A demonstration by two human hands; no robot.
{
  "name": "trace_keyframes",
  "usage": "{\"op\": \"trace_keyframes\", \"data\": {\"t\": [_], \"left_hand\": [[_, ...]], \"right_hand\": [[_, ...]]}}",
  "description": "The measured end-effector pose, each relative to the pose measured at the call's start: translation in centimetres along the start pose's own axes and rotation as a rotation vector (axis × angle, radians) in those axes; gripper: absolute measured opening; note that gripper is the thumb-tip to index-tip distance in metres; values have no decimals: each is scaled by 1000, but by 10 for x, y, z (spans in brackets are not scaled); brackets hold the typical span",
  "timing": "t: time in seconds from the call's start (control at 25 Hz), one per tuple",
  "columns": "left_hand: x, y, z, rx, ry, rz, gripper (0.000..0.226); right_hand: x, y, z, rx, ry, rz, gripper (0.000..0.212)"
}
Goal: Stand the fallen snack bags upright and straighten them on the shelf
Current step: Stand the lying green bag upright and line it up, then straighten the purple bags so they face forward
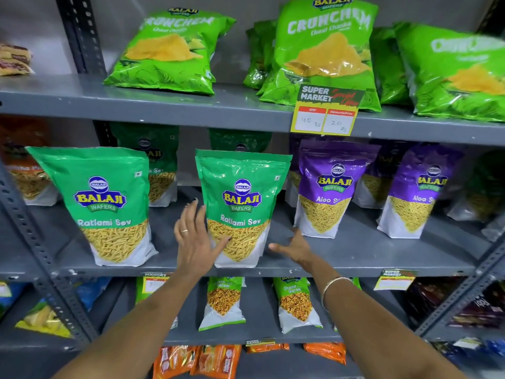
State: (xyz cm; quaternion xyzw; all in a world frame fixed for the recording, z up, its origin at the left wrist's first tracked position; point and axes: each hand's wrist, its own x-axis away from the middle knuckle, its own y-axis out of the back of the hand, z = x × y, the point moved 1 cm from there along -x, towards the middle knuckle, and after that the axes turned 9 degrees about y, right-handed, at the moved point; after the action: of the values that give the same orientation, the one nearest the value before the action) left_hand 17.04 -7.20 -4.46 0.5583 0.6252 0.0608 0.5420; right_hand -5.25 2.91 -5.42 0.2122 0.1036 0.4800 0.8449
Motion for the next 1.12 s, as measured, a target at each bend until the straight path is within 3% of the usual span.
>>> {"op": "trace_keyframes", "data": {"t": [0.16,0.28,0.36,0.52,0.6,0.68,0.76,0.8,1.04,1.12], "left_hand": [[15,-22,-67,38,-436,-30,69],[20,-52,-122,94,-545,108,67],[13,-82,-154,185,-423,248,68],[-14,-151,-190,553,280,503,89],[-25,-178,-194,605,490,557,94],[-29,-191,-195,589,587,602,85],[-26,-196,-198,629,657,636,58],[-23,-195,-202,660,661,649,46],[-3,-164,-214,657,696,647,43],[7,-152,-217,591,684,654,57]], "right_hand": [[3,54,-20,65,-20,-211,79],[-9,94,-38,53,-56,-294,74],[-24,122,-53,68,-67,-294,79],[-70,169,-83,10,-35,-216,87],[-92,183,-94,-86,-1,-98,90],[-105,185,-95,-192,42,52,76],[-108,181,-93,-263,101,195,48],[-107,179,-93,-296,106,215,44],[-82,180,-95,-289,37,155,65],[-67,183,-98,-285,47,184,67]]}}
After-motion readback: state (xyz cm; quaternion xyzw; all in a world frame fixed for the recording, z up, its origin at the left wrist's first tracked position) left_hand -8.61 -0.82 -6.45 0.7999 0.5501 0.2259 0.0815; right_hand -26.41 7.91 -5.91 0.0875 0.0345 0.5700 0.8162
